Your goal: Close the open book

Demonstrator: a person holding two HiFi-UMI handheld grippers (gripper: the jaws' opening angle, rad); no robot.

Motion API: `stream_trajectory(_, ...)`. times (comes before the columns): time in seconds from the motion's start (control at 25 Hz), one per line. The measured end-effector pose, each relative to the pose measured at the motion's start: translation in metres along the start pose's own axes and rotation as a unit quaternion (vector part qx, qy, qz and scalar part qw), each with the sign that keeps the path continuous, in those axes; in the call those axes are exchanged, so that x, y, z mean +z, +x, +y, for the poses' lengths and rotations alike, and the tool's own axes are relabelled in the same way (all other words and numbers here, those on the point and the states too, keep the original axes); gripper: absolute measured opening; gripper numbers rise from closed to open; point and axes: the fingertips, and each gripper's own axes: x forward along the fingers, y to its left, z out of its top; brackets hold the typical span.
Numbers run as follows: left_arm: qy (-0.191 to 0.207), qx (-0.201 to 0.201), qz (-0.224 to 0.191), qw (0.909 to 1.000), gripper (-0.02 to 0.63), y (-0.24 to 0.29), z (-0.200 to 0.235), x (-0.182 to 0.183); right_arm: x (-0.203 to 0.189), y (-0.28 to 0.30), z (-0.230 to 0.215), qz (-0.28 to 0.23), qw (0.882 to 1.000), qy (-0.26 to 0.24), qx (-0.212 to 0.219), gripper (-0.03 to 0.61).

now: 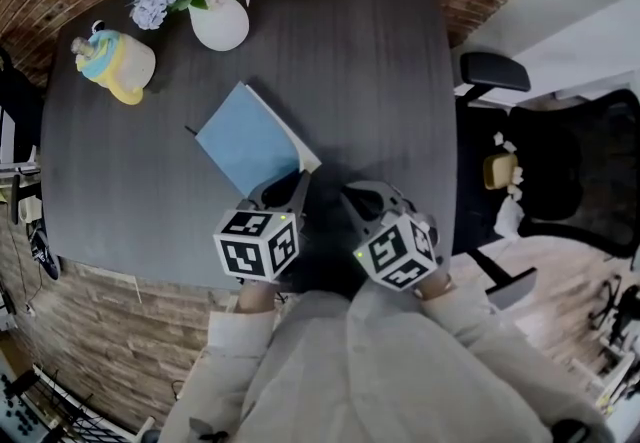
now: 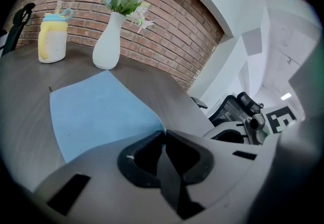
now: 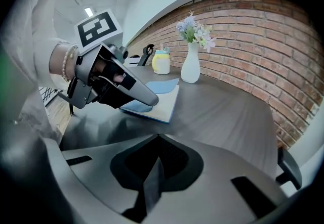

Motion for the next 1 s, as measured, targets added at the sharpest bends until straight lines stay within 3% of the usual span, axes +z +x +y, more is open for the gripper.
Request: stream_trajectory(1.0, 0.014, 0.017, 0.056, 0.9982, 0.028, 0.024, 0.005, -0.010, -0.005, -0.004, -0.007, 0.001, 1.000, 0.003, -0.008, 0.006)
